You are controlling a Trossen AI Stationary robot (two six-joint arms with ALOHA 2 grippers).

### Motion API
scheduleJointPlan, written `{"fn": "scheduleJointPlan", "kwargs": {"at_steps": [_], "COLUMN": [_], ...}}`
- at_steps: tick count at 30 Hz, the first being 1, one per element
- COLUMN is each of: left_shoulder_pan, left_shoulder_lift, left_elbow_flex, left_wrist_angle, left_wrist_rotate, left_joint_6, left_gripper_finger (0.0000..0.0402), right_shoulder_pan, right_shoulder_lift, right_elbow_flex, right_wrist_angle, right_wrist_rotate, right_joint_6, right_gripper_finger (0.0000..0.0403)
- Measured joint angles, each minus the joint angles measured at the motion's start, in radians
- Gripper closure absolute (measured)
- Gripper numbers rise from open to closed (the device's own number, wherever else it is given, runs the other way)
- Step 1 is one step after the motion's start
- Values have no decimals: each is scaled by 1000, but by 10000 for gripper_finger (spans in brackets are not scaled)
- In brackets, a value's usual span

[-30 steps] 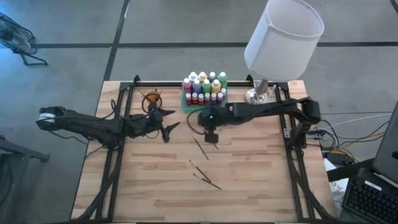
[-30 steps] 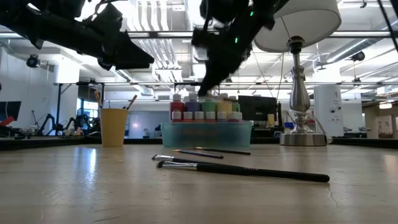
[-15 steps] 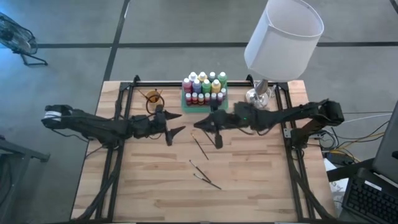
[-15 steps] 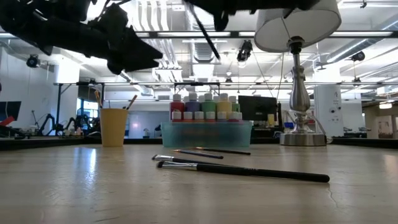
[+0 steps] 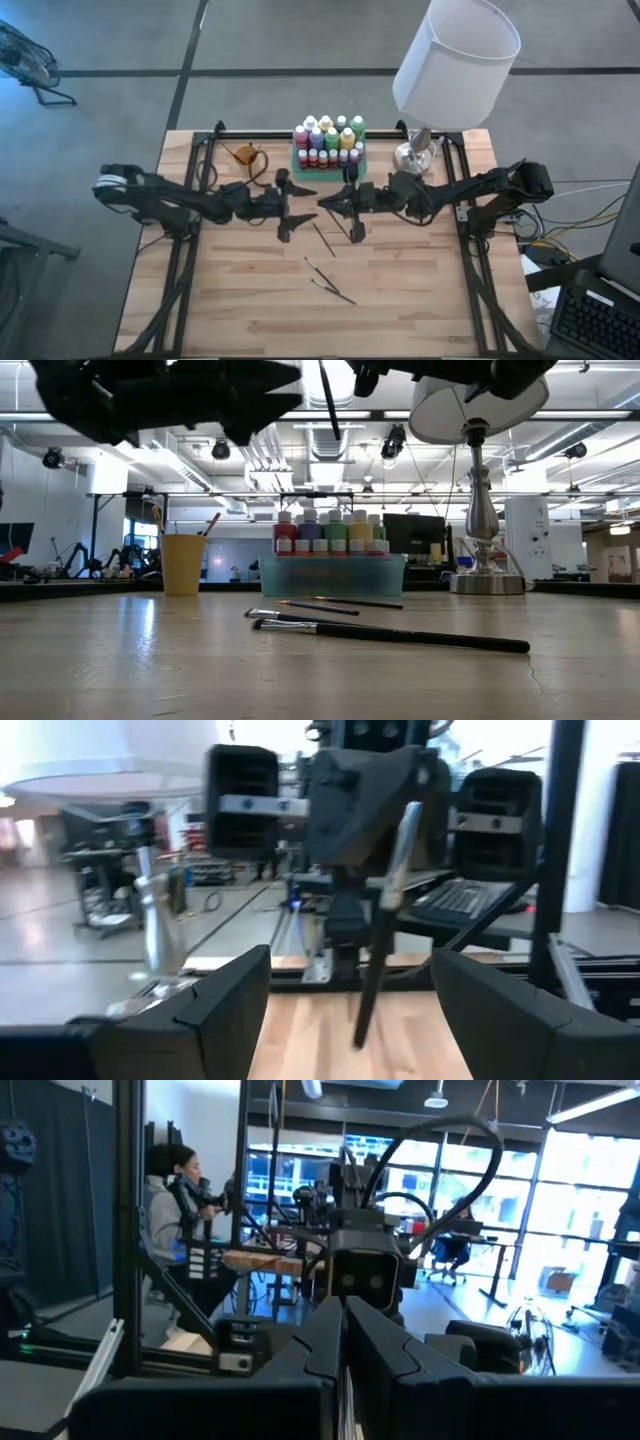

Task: Pick & Place Paint Supplies
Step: Put the silver paintbrush into the orange cup

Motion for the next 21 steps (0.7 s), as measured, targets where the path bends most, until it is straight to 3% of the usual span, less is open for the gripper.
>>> {"fn": "scheduleJointPlan", "kwargs": {"at_steps": [9, 21], "left_shoulder_pan": [0, 0], "left_shoulder_lift": [76, 71], "left_elbow_flex": [151, 207], "left_wrist_angle": [-65, -137], "left_wrist_rotate": [53, 53], "left_joint_6": [17, 2], "left_gripper_finger": [119, 125], "right_shoulder_pan": [0, 0], "right_shoulder_lift": [0, 0], "right_elbow_flex": [-6, -8], "right_wrist_angle": [-5, -9], "right_wrist_rotate": [5, 2], "right_joint_6": [-10, -19], "right_gripper_finger": [395, 395]}}
